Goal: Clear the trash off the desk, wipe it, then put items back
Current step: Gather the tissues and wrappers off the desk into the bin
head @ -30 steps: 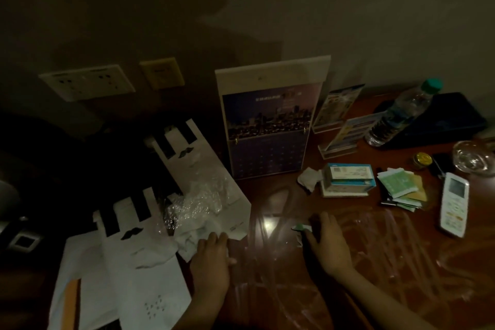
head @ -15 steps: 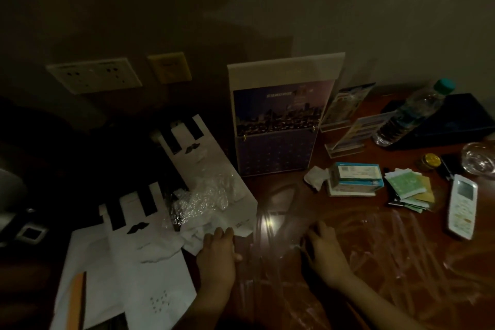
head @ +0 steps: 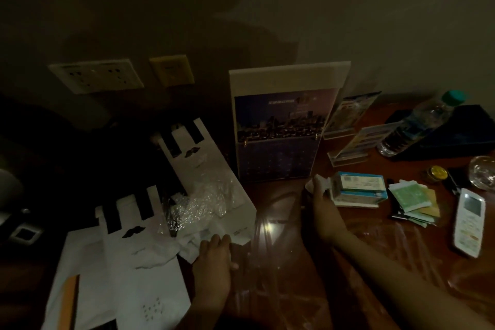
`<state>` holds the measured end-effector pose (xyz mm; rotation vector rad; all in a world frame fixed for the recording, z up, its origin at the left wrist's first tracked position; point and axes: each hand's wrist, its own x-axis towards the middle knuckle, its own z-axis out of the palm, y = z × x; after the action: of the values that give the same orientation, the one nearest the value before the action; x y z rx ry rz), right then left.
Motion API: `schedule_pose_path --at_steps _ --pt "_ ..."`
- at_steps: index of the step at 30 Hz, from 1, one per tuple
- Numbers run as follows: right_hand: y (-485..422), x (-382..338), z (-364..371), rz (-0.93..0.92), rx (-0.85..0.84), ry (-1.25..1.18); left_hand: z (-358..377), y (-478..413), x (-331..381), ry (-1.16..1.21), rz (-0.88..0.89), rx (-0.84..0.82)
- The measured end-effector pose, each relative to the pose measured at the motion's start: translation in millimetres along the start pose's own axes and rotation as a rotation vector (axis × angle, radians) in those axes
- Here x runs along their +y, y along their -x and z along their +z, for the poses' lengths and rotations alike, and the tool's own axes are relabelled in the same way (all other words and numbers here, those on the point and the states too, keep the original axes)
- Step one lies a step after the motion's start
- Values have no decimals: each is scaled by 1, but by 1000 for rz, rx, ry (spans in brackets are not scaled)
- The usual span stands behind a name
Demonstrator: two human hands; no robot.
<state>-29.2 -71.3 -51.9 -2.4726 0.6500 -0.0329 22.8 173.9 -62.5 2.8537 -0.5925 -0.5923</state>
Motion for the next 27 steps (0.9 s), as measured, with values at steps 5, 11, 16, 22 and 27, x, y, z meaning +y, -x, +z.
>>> schedule_pose_path --at_steps 5,11,16,22,27 --pt "-24 7 7 221 -93 148 2 3 2 1 -8 18" --pt "25 16 44 169 -97 -8 11 2 -4 1 -12 10" --pt "42 -7 50 99 -143 -115 13 5 -8 41 7 16" --pt "20 -74 40 -379 -179 15 10 40 -43 251 45 335" --pt "-11 -130 61 -798 -177 173 9 58 -69 283 -61 527"
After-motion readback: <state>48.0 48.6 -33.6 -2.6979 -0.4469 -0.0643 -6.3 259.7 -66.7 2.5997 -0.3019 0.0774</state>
